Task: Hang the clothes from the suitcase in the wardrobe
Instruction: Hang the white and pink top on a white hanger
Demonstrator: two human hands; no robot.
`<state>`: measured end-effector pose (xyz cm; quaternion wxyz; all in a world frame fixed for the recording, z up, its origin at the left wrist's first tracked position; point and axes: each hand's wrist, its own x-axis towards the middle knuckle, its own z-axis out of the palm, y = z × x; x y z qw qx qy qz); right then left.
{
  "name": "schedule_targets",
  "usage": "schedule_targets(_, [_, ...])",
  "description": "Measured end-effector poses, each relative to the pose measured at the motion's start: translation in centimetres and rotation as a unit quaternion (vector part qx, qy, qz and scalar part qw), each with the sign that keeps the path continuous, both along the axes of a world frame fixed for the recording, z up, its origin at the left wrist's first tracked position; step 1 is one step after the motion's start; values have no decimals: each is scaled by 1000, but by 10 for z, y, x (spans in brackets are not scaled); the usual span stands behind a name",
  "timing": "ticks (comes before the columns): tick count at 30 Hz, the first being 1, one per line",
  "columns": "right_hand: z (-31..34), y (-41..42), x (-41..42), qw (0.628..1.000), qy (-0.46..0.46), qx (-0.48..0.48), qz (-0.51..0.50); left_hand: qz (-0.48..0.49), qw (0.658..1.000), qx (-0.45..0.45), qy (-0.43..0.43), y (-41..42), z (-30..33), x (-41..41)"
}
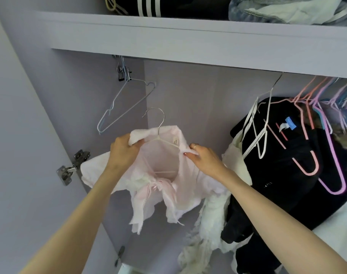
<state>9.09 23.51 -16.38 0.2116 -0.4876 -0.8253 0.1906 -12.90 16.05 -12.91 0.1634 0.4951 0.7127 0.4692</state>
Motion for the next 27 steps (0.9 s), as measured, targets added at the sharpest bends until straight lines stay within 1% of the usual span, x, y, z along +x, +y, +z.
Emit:
schedule_targets(3, [3, 2, 7, 997, 7, 67, -37, 50, 993, -22, 102, -2, 8, -24])
schedule_targets(5, [5, 5, 12, 995, 9, 77, -57, 72, 983, -47, 164, -3, 6, -31])
schedule_targets(7, [5, 6, 11, 992, 13, 94, -79, 69, 972, -72, 211, -3, 1, -21])
schedule_targets(9, [2, 4, 7, 989, 17, 108, -95, 9, 972, -116, 205, -1, -6, -5])
schedule_targets(11, [-3, 3, 7, 989, 18, 112, -93, -86, 972, -149, 160, -2, -8, 5])
schedule_targets(12, [-5, 3, 10, 990, 18, 110, -87, -107, 972, -147, 150, -4, -8, 4])
schedule_targets(13, [-7, 3, 13, 991, 18, 107, -80, -99, 974, -133, 153, -4, -6, -1])
schedule_targets(14, [-7, 3, 17, 992, 21, 102, -72, -67, 978, -94, 174, -3, -4, -8])
schedule_targets(15, [-7, 3, 20, 992, 31, 99, -66, -40, 974, -64, 211, -1, -4, -17])
schedule_targets(16, [-7, 4, 23, 992, 45, 94, -65, -42, 967, -53, 246, 2, -6, -24])
schedule_targets(17, [-7, 5, 25, 992, 62, 87, -67, -68, 960, -63, 265, 5, -8, -30])
schedule_targets(19, [-6, 10, 29, 991, 87, 71, -78, -142, 955, -95, 243, 8, -12, -31])
schedule_targets(20, [-3, 10, 29, 990, 93, 65, -79, -146, 959, -98, 223, 7, -13, -27])
schedule_targets(21, [-2, 10, 29, 990, 94, 63, -79, -130, 965, -78, 212, 8, -16, -23])
schedule_targets(23, [3, 7, 32, 990, 93, 73, -78, -67, 976, -36, 204, 11, -20, -15])
schedule_targets(27, [4, 1, 45, 991, 40, 107, -68, -3, 990, -35, 140, 10, -27, -17])
